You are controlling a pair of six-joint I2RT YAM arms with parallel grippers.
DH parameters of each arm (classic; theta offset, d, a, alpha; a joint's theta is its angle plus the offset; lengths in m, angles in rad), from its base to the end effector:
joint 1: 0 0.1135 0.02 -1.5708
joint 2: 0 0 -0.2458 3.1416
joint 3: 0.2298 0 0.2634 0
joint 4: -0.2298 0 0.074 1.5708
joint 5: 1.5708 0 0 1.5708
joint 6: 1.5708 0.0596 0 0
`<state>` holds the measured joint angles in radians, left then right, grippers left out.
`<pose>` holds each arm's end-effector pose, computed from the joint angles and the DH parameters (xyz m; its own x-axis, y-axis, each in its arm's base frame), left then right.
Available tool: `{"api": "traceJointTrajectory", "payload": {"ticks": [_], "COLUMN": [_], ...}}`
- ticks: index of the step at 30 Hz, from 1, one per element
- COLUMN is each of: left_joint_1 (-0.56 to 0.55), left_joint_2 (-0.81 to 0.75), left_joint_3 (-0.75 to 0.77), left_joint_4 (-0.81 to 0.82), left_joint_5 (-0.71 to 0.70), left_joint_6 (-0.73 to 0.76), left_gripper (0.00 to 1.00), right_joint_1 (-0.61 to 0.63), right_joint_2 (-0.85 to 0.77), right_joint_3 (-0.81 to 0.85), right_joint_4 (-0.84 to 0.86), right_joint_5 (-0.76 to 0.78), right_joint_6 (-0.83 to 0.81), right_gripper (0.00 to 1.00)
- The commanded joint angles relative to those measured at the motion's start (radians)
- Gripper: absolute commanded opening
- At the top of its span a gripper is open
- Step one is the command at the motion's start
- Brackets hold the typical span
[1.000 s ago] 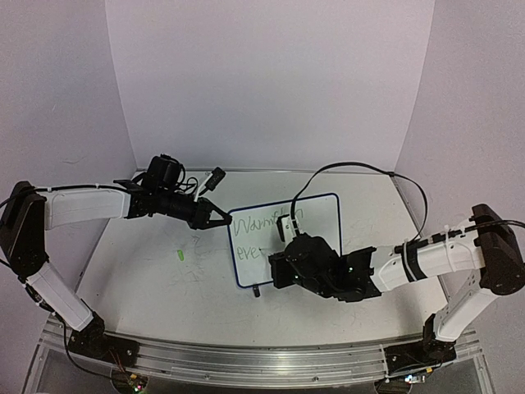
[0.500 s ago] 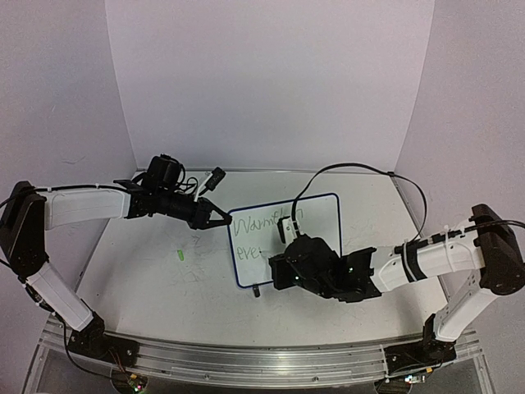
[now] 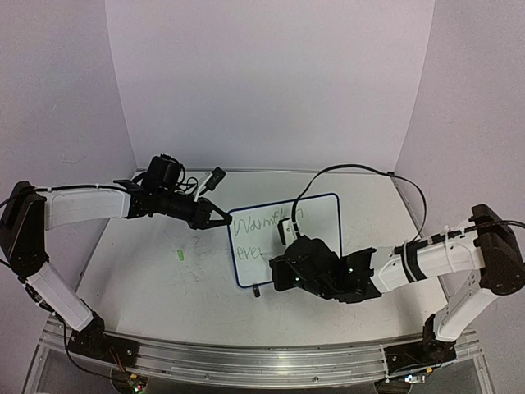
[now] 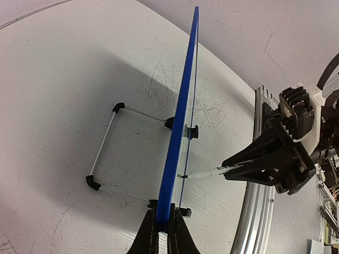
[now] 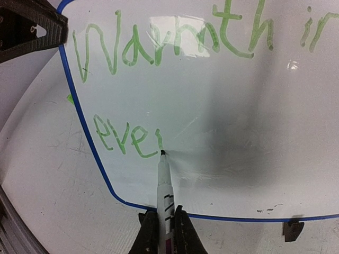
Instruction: Write a sentence on the whiteboard
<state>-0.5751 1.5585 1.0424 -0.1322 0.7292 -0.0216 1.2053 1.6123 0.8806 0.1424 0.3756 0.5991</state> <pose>0.2839 -0.2313 0.2134 -0.5250 0.3211 -0.7882 0.8401 0.3439 -0.4194 0.1522 0.3366 0.1604 -0.5925 -0.0806 -0.8015 -0.5155 0.8025 0.3004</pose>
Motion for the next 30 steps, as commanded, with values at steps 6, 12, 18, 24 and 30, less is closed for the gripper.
{"api": "traceJointTrajectory", "payload": {"ticks": [6,12,18,24,30], "left_joint_1": [-0.003,-0.004,-0.004,-0.005,-0.005], "left_joint_2": [-0.018,-0.023,-0.020,-0.021,-0.021], "left_joint_3": [-0.002,-0.004,-0.002,-0.002,-0.002], "left_joint_4": [0.008,0.008,0.008,0.007,0.006], "left_joint_5": [-0.047,-0.052,-0.050,-0.053,-0.052], "left_joint_6": [0.063,0.065,0.065,0.065,0.066], "left_gripper": [0.00,0.00,0.00,0.00,0.00], "right_joint_1": [0.000,-0.001,-0.001,-0.001,-0.001], "right_joint_2": [0.008,0.015,0.012,0.018,0.011], "right_joint_3": [0.022,0.012,-0.004,0.004,-0.021], "right_joint_4": [-0.012,-0.012,-0.013,-0.014,-0.014], "right_joint_5": [0.019,0.020,0.015,0.008,0.000], "right_joint_6": [-0.008,0.005,0.018,0.014,0.031], "right_gripper": [0.00,0.00,0.00,0.00,0.00]}}
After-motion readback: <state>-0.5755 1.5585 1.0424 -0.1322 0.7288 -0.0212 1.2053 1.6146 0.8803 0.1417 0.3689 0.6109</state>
